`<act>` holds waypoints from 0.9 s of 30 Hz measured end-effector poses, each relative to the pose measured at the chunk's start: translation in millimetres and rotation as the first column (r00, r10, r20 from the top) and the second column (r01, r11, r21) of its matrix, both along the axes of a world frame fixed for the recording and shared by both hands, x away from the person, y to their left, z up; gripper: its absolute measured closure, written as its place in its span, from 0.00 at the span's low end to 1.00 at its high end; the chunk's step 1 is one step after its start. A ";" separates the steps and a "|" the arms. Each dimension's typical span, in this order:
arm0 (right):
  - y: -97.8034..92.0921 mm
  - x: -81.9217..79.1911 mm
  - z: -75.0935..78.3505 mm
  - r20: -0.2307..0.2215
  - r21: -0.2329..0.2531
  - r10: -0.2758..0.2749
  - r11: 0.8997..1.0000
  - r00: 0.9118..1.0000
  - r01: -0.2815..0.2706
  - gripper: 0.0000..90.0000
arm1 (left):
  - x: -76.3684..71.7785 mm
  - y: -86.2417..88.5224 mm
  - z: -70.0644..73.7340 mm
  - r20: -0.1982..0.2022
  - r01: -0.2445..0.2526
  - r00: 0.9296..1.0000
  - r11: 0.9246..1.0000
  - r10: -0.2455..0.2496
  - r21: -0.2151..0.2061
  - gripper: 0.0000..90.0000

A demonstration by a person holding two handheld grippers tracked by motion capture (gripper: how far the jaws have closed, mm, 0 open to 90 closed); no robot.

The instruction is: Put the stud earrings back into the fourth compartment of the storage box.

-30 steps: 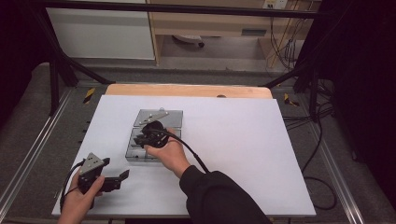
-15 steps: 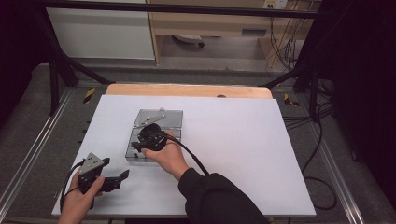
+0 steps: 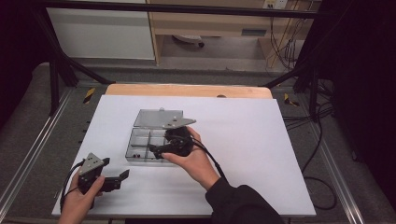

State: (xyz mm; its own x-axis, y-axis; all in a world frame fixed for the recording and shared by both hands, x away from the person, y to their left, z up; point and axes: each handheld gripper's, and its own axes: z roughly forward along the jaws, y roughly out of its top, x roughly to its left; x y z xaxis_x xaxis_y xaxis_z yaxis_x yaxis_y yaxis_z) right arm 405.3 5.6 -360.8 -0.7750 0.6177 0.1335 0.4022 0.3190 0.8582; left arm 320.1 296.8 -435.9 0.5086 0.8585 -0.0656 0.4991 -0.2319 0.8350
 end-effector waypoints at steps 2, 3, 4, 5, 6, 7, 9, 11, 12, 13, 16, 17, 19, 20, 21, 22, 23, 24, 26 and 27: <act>-15.4 -2.7 1.9 0.009 0.012 -0.025 1.000 1.000 0.025 0.07 | -0.3 0.2 0.2 0.002 -0.003 1.000 1.000 0.003 -0.002 0.08; -23.4 -4.3 2.5 0.012 0.020 -0.032 0.999 0.999 0.032 0.06 | -0.7 0.3 0.5 0.005 -0.005 1.000 1.000 0.005 -0.003 0.08; -31.5 -6.1 2.8 0.018 0.026 -0.037 0.999 0.999 0.037 0.05 | -1.0 0.2 0.7 0.008 -0.006 1.000 1.000 0.006 -0.005 0.08; -40.1 -8.5 3.0 0.023 0.031 -0.041 0.999 0.999 0.040 0.04 | -1.5 0.2 1.1 0.010 -0.006 1.000 1.000 0.006 -0.005 0.08; -49.0 -10.9 2.5 0.035 0.038 -0.044 0.998 0.998 0.043 0.04 | -1.8 0.2 1.3 0.013 -0.007 1.000 1.000 0.007 -0.004 0.08; -57.9 -13.4 1.8 0.044 0.043 -0.052 0.998 0.998 0.050 0.04 | -2.2 0.2 1.5 0.014 -0.008 1.000 1.000 0.008 -0.005 0.08; -75.9 -17.9 -0.3 0.056 0.054 -0.071 0.996 0.996 0.068 0.04 | -3.0 0.2 1.9 0.016 -0.012 1.000 1.000 0.012 -0.010 0.08; -94.5 -22.7 -2.9 0.069 0.055 -0.090 0.995 0.994 0.087 0.04 | -4.1 0.0 2.6 0.021 -0.014 1.000 1.000 0.015 -0.017 0.08; -103.9 -25.1 -4.3 0.080 0.054 -0.106 0.993 0.991 0.102 0.04 | -4.6 -0.3 2.9 0.022 -0.018 1.000 1.000 0.019 -0.026 0.08; -113.8 -27.7 -5.9 0.086 0.054 -0.121 0.992 0.989 0.117 0.04 | -5.2 -0.1 3.2 0.022 -0.019 1.000 0.999 0.020 -0.030 0.08; -144.4 -35.4 -11.9 0.092 0.064 -0.167 0.985 0.982 0.161 0.05 | -6.2 -0.4 3.2 0.024 -0.028 0.999 0.999 0.029 -0.046 0.08; -154.5 -37.8 -14.1 0.099 0.062 -0.183 0.982 0.978 0.178 0.05 | -6.4 -0.3 3.2 0.023 -0.030 0.999 0.998 0.031 -0.048 0.08; -173.5 -42.6 -18.1 0.118 0.065 -0.215 0.976 0.969 0.208 0.05 | -6.8 0.0 3.5 0.025 -0.032 0.999 0.998 0.034 -0.057 0.08; -182.2 -44.5 -19.8 0.128 0.071 -0.230 0.972 0.965 0.222 0.05 | -7.0 0.0 3.7 0.026 -0.034 0.999 0.998 0.035 -0.060 0.08; -190.5 -46.5 -21.0 0.138 0.073 -0.244 0.969 0.960 0.236 0.05 | -7.3 0.0 4.0 0.029 -0.036 0.999 0.997 0.038 -0.061 0.08; -198.2 -48.7 -21.9 0.149 0.073 -0.257 0.966 0.955 0.249 0.05 | -7.9 0.2 4.7 0.032 -0.039 0.999 0.997 0.041 -0.064 0.08; -205.4 -50.9 -22.8 0.160 0.070 -0.271 0.962 0.949 0.263 0.05 | -8.4 0.4 5.4 0.039 -0.040 0.998 0.997 0.043 -0.072 0.08; -212.6 -53.3 -23.5 0.171 0.064 -0.283 0.959 0.944 0.276 0.05 | -8.8 0.5 6.0 0.045 -0.042 0.998 0.996 0.045 -0.078 0.08; -226.2 -57.7 -26.0 0.192 0.066 -0.316 0.949 0.929 0.309 0.05 | -9.0 0.7 6.6 0.050 -0.037 0.998 0.996 0.042 -0.082 0.08; -232.7 -59.4 -27.6 0.197 0.068 -0.332 0.943 0.923 0.325 0.05 | -8.8 0.3 6.5 0.051 -0.035 0.998 0.996 0.040 -0.086 0.08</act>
State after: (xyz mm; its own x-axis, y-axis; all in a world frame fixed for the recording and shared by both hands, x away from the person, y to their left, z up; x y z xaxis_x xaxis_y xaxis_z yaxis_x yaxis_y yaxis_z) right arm 345.8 -227.1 -388.3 -0.5422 0.8400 0.0203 0.2959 0.1683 0.9403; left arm 311.3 297.1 -429.5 0.4809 0.8694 -0.1133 0.4612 -0.1409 0.8760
